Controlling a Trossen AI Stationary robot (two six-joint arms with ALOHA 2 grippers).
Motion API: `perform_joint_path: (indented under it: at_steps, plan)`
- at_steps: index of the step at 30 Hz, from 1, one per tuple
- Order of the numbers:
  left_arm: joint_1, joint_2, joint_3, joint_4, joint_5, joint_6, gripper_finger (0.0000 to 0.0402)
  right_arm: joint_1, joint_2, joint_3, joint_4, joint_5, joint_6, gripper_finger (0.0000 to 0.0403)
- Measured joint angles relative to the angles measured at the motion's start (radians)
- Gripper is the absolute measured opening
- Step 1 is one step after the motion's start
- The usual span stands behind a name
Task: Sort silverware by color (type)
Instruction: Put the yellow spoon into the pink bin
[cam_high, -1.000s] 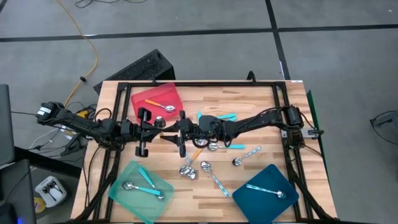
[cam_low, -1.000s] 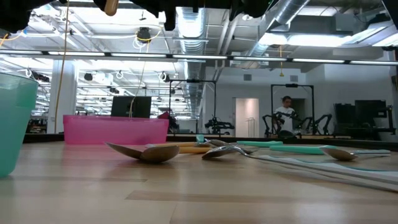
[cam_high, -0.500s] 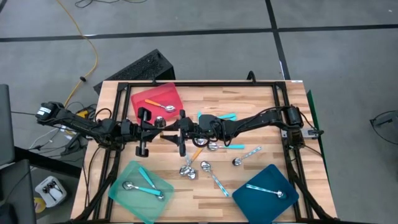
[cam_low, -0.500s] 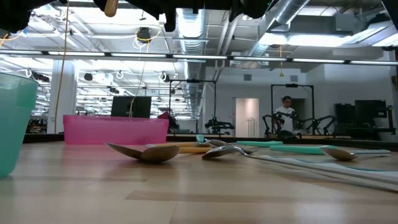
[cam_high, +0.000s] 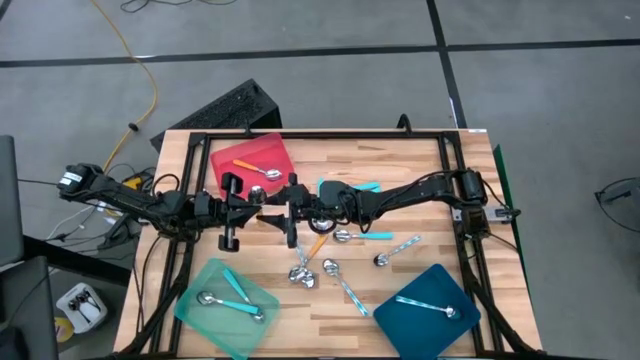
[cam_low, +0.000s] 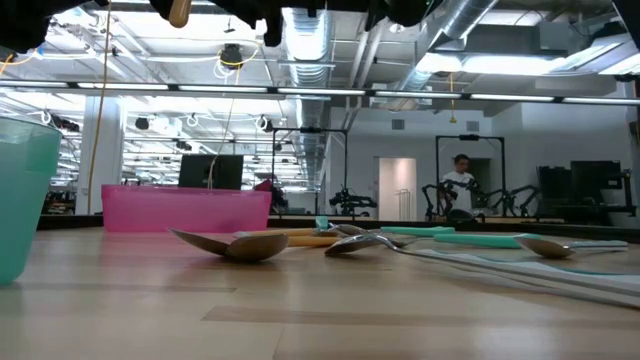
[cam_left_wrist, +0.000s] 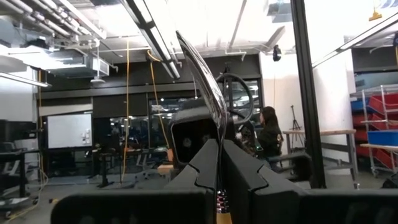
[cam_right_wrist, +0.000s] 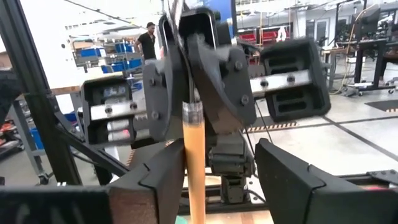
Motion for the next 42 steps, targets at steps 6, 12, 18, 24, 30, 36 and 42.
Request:
perform_joint_path:
  at_steps: [6,12,18,24,30,36,42]
  plan:
    - [0.0,0.001,0.0,-0.003,-0.005,0.003,0.0,0.001,0.001,0.003,-0.04,0.0,-0.009,0.0208]
    - [0.01,0.0,0.0,-0.005,-0.007,-0.004,0.0,0.007,0.058,0.003,0.002,0.001,0.003,0.0206]
    - [0.009,-0.001,0.0,-0.022,-0.011,-0.006,0.0,0.012,0.122,0.067,-0.003,0.004,-0.002,0.0167]
    - [0.008,-0.001,0.0,-0.026,-0.012,-0.006,0.0,0.01,0.103,0.068,-0.042,-0.019,-0.025,0.0111]
    - [0.008,-0.001,0.0,-0.036,-0.013,-0.009,0.0,0.009,0.085,0.068,-0.097,-0.026,-0.047,0.0111]
    - [0.008,-0.001,0.0,-0.03,-0.014,-0.007,0.0,0.009,0.053,0.069,-0.13,-0.026,-0.071,0.012]
    - [0.008,-0.001,0.0,-0.034,-0.013,-0.006,0.0,0.012,0.036,0.068,-0.151,-0.023,-0.072,0.0068]
